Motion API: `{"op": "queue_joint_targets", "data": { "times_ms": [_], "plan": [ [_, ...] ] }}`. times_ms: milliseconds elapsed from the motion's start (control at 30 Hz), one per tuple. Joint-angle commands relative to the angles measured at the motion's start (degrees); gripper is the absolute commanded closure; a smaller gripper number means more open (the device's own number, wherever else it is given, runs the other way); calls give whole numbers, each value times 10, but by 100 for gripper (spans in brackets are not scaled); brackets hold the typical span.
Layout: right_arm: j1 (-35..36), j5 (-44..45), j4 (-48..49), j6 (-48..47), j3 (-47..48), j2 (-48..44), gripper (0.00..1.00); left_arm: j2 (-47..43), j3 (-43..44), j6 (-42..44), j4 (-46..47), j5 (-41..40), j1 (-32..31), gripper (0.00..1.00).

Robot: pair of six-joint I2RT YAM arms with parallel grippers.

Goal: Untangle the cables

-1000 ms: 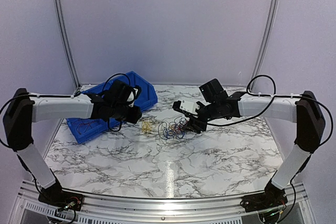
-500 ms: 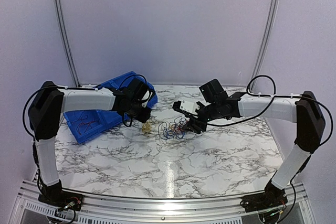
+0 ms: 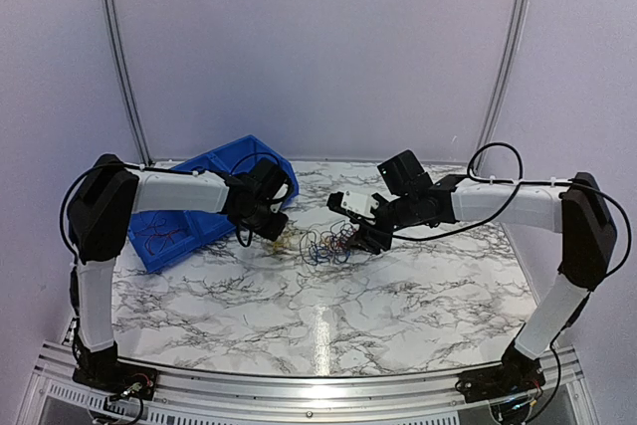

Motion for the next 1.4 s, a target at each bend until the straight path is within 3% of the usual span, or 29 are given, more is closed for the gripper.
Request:
{"op": "queue_joint_targets", "data": {
  "times_ms": [0,233,467,933,1067,1133,1367],
  "plan": [
    [-6,-11,5,5,1,0,36,-61,-20,-1,21,-3,-1,100],
    [-6,-55,4,36,25,-7,37,-253,-187,-35,177,91,-8,100],
    [11,-127,-69,87,153,11,37,-357,-295,-84,296,153,-21,100],
    [73,-147,-115,134,281,117,37,-369,-316,-78,315,146,-77,100],
    [73,-150,-110,148,285,131,57,-365,-318,-77,317,147,-82,100],
    [73,-153,-102,155,281,127,61,-362,-317,-77,318,148,-83,100],
    [73,-151,-103,149,270,94,53,-354,-315,-75,318,142,-84,100]
  ]
}}
